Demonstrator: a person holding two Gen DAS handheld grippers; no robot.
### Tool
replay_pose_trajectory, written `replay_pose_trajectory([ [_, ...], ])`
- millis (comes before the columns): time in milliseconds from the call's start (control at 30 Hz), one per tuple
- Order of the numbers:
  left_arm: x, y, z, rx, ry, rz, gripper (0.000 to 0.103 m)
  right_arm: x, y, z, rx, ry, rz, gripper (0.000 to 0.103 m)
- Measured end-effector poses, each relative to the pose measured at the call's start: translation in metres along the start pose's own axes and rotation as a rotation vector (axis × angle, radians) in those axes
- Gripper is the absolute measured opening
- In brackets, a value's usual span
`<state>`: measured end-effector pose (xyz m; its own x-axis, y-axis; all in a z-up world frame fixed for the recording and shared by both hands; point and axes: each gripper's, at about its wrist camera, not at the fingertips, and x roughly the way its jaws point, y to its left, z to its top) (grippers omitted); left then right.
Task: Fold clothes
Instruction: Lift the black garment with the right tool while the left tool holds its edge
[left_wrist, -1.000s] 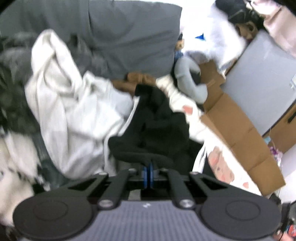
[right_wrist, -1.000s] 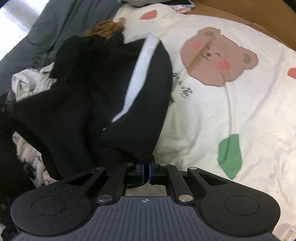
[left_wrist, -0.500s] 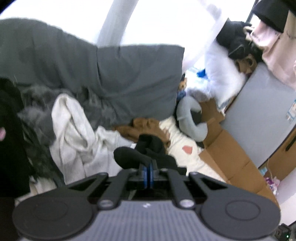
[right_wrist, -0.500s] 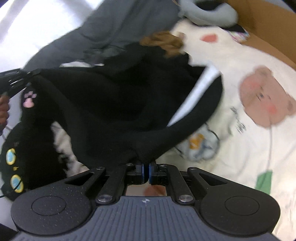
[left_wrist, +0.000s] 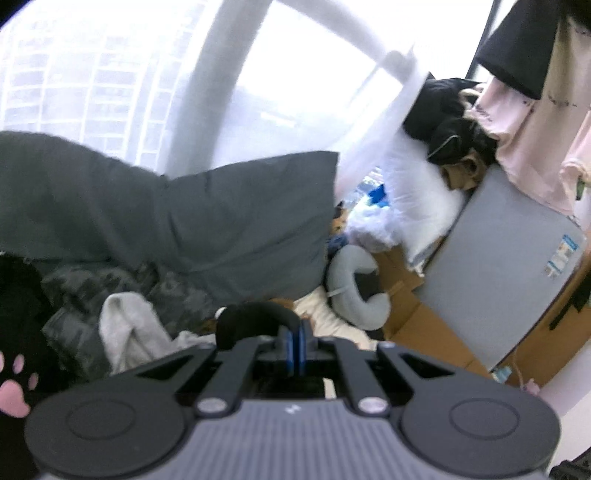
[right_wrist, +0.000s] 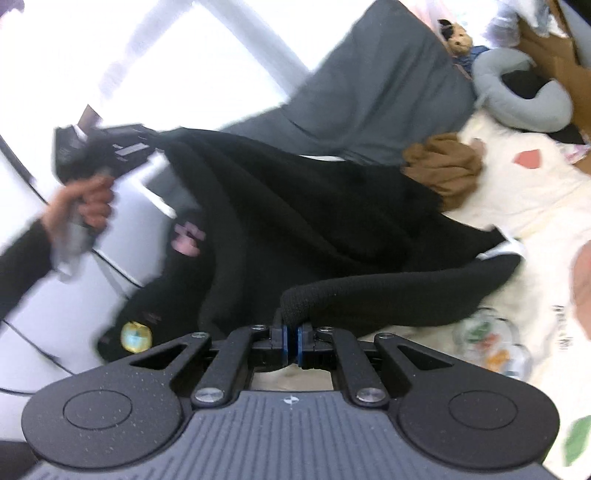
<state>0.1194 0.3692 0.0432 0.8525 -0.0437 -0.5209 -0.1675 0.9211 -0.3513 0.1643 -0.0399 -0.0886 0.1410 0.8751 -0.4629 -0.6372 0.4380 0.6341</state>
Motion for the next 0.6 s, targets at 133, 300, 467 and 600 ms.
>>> replay_pose_trajectory([
  [133, 0.014, -0.025, 0.0, 0.023, 0.021, -0.004, 0.003, -0.01, 0.006, 0.003, -0.03, -0.029, 0.033, 0.003],
  [300, 0.049, -0.053, -0.019, 0.055, 0.073, -0.021, 0.003, -0.012, -0.028, -0.026, 0.044, -0.009, -0.032, 0.003],
  [467, 0.08, -0.079, -0.032, 0.071, 0.095, -0.055, 0.003, -0.029, -0.06, -0.054, 0.144, -0.018, -0.066, 0.003],
  [600, 0.101, -0.102, -0.04, 0.084, 0.116, -0.081, 0.003, -0.045, -0.084, -0.074, 0.202, -0.058, -0.076, 0.003],
])
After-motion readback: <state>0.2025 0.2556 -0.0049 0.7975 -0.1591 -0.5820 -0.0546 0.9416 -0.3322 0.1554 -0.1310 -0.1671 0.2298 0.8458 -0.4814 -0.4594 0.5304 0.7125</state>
